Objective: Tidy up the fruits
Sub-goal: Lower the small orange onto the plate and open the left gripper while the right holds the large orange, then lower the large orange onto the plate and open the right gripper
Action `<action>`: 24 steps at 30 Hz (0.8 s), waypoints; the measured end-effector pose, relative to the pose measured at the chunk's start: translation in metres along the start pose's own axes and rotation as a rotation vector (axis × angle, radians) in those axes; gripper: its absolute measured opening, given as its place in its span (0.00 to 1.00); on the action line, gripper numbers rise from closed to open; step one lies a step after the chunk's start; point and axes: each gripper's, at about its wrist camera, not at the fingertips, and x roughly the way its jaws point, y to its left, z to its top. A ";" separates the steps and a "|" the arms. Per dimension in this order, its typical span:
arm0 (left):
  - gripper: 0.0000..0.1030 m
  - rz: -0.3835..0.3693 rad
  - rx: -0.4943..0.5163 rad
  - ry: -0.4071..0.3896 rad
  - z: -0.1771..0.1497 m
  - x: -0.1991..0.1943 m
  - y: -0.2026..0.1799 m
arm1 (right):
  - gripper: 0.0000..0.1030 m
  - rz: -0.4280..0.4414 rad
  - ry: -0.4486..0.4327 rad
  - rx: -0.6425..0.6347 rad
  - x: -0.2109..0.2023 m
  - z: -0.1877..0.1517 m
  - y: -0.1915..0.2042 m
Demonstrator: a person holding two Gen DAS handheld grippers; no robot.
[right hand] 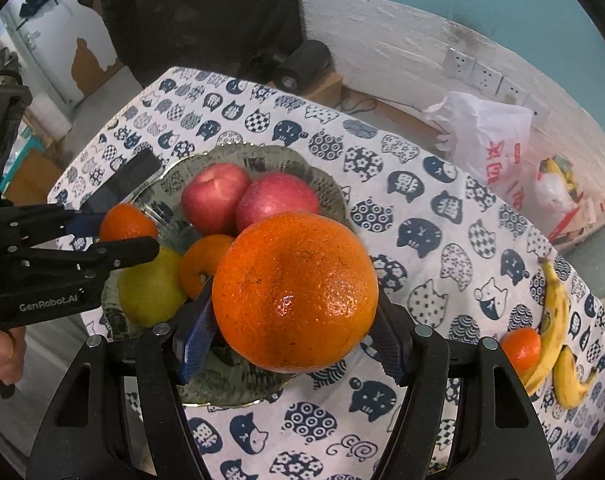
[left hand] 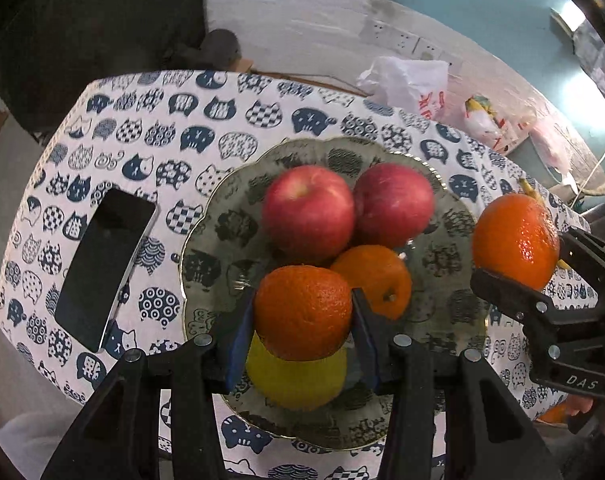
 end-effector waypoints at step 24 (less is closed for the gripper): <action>0.59 0.006 -0.025 0.046 -0.005 0.006 0.008 | 0.68 -0.052 0.079 -0.072 0.035 -0.006 0.018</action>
